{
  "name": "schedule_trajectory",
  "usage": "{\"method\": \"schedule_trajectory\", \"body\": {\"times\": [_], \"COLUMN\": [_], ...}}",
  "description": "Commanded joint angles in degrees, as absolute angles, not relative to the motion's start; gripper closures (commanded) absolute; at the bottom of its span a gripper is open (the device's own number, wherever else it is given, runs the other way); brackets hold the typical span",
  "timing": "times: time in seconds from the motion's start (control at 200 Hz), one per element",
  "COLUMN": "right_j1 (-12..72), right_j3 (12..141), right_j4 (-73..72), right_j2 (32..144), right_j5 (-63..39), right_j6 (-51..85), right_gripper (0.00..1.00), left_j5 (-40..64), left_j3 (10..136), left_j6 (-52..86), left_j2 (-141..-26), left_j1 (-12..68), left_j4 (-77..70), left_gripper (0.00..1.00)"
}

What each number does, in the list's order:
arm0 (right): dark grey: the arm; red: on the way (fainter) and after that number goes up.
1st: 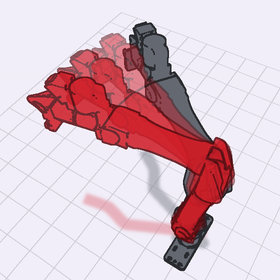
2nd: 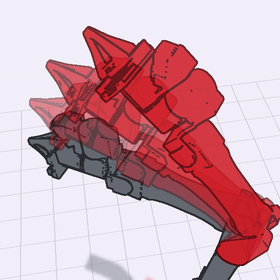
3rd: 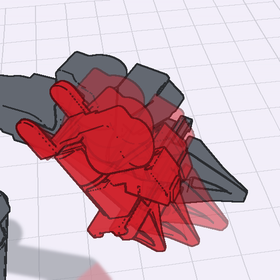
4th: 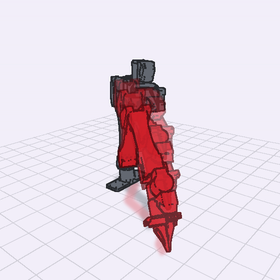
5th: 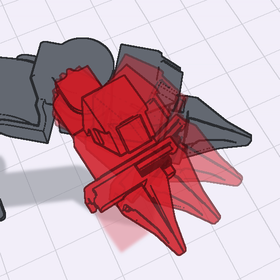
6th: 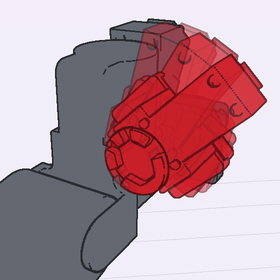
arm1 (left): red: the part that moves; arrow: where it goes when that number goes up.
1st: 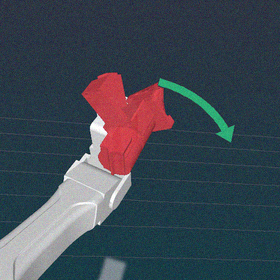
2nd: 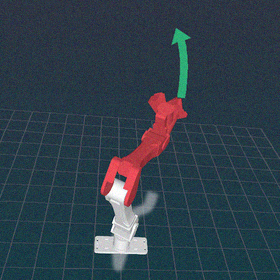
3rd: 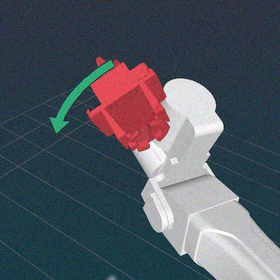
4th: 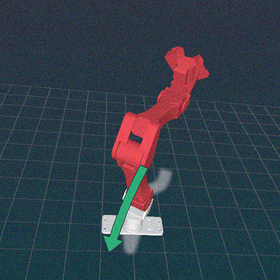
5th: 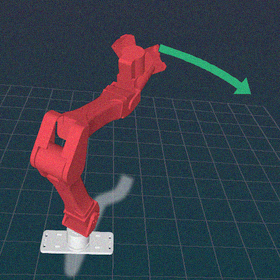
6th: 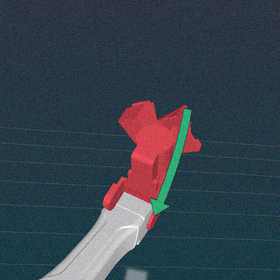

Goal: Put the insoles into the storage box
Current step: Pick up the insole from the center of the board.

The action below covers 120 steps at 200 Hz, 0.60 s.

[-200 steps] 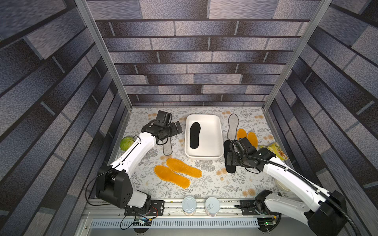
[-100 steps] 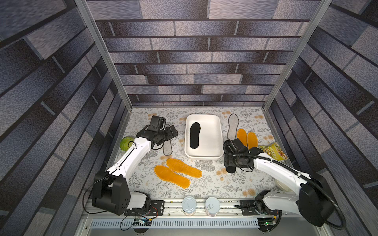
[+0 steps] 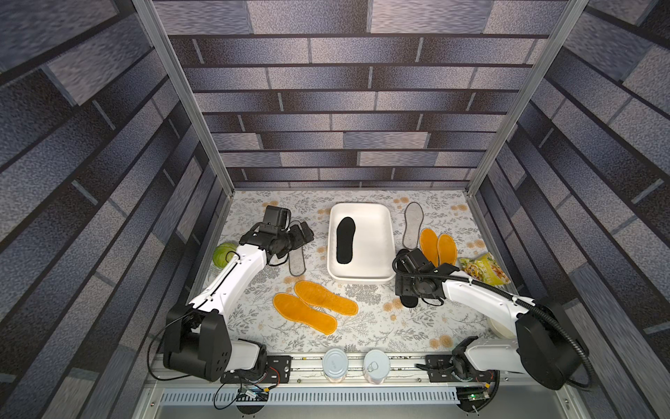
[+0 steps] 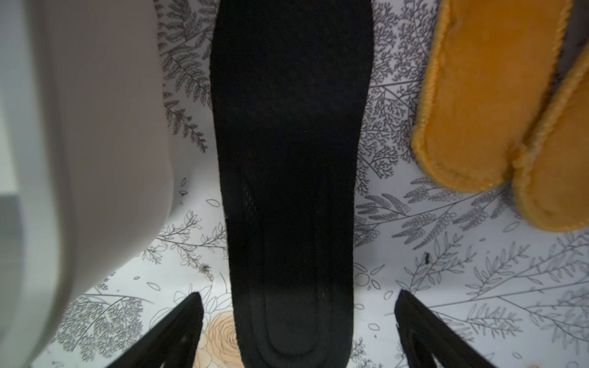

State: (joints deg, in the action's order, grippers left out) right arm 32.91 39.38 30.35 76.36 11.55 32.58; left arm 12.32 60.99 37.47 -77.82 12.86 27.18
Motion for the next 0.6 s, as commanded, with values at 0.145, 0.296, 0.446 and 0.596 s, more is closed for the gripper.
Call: {"method": "schedule_trajectory", "body": {"times": [0.145,0.296,0.446,0.596], "right_j1": [32.55,32.56,32.59,32.53], "right_j3": [37.71,37.01,36.06,34.92], "right_j4": [26.45,26.92,27.16,26.59], "right_j2": [78.31,78.49,78.5,78.07], "right_j5": [12.23,13.21,13.63,14.23], "right_j6": [33.53,33.69,34.14,34.37], "right_gripper": [0.05,0.05,0.05,0.05], "left_j5": [13.35,13.3,13.18,12.85], "left_j3": [59.95,60.16,59.94,59.42], "left_j6": [38.21,38.12,38.21,38.57], "left_j2": [-77.26,-77.21,-76.67,-75.88], "left_j1": [12.3,12.13,11.36,11.16], "left_j4": [26.58,26.85,27.08,26.98], "left_gripper": [0.0,0.0,0.0,0.0]}}
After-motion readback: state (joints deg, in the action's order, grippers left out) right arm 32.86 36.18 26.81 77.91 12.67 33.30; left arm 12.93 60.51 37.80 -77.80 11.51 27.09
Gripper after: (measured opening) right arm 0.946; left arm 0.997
